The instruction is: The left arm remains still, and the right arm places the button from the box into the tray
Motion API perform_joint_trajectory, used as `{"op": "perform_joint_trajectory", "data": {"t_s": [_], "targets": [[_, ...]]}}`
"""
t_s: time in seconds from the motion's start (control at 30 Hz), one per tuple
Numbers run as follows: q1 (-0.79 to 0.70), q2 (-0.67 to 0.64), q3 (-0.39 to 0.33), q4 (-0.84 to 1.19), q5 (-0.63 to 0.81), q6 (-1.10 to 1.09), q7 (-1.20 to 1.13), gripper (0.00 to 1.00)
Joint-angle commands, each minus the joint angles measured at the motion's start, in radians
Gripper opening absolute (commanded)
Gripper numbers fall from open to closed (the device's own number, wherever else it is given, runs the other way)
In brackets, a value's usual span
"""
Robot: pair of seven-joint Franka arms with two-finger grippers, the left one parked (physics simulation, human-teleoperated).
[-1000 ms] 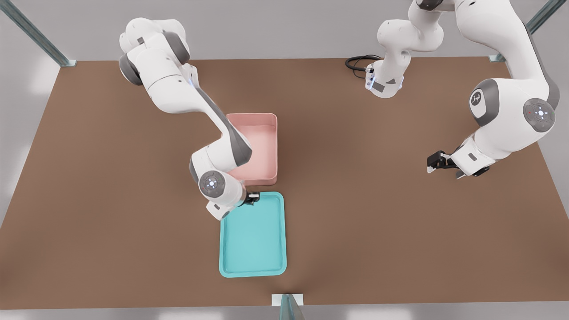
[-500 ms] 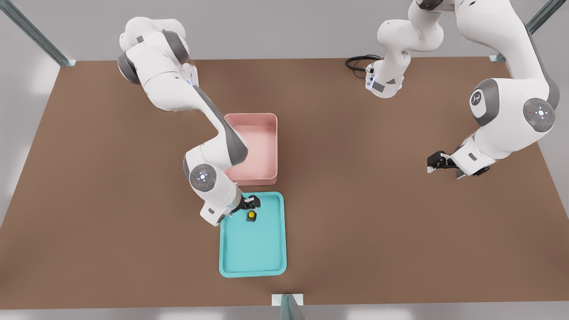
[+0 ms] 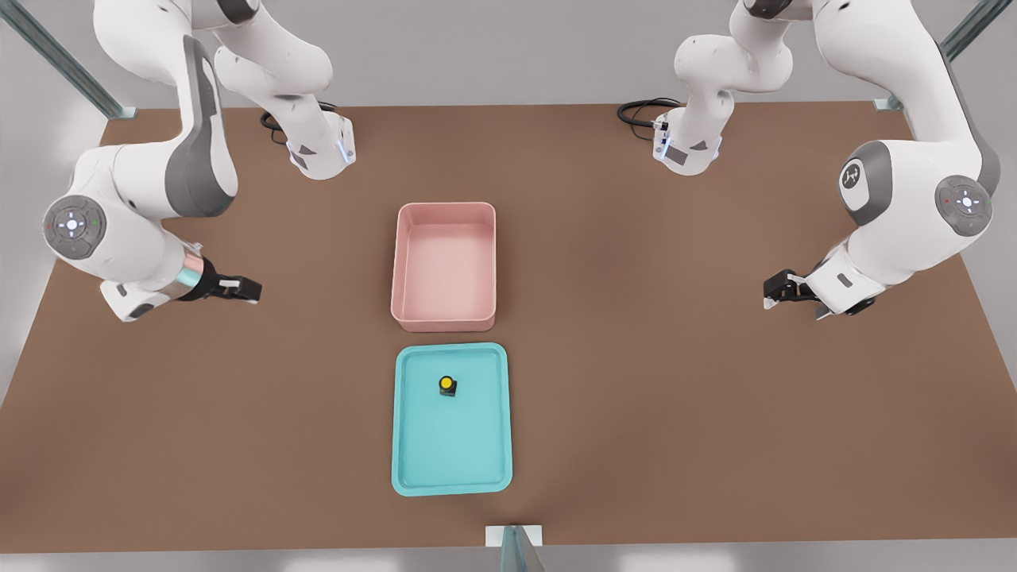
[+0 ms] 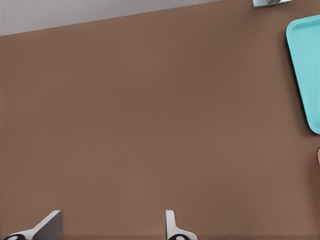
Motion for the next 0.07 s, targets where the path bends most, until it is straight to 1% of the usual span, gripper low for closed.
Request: {"op": "perform_joint_trajectory", "data": {"t_s": [0.0, 0.03], "targets": [[0.010, 0.006, 0.000, 0.001, 0.001, -0.031, -0.091, 1.00], [0.010, 0.006, 0.000, 0.001, 0.001, -0.031, -0.089, 1.00]]}}
